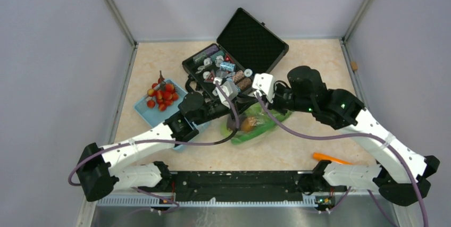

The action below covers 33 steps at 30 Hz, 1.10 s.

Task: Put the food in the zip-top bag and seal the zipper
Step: Zip the zipper food storage bag at the center of the board.

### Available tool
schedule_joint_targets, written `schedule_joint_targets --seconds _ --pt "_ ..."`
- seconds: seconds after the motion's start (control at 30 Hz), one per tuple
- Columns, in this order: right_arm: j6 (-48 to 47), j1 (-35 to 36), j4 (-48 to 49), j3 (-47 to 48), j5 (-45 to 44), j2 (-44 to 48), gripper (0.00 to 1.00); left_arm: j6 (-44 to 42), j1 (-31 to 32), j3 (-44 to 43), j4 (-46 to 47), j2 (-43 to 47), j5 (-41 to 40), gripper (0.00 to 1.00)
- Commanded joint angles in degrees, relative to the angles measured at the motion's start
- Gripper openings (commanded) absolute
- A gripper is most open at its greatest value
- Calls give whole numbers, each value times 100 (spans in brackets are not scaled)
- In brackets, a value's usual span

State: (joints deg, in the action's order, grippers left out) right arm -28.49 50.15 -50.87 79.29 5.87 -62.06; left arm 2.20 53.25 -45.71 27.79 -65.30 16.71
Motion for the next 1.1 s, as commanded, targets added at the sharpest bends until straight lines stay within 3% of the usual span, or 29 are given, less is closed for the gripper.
schedule_joint_targets --seconds 0.0,0.33,0.37,0.4,0.43,0.53,0.67,0.8,1.07 --pt "116 41 -268 229 5 237 0 -167 -105 -122 70 425 -107 0" --pt "66 45 -71 330 451 386 0 -264 -115 -136 -153 795 -62 2" --pt "65 39 -22 366 538 388 0 -259 -160 -147 -160 716 152 19" --pt "56 43 -2 398 614 373 0 -244 -240 -247 -316 610 421 53" --pt "27 46 17 414 682 374 0 -234 -349 -354 -464 459 759 66" --pt "-12 39 21 482 816 349 0 386 -640 -162 310 159 1738 73" --pt "-11 40 -52 517 710 335 0 902 -811 105 1230 31 2347 75" --pt "-12 41 -62 500 708 350 0 614 -824 -324 412 -65 2926 74" --pt "15 39 -20 474 818 413 0 675 -816 -644 456 -464 3208 50"
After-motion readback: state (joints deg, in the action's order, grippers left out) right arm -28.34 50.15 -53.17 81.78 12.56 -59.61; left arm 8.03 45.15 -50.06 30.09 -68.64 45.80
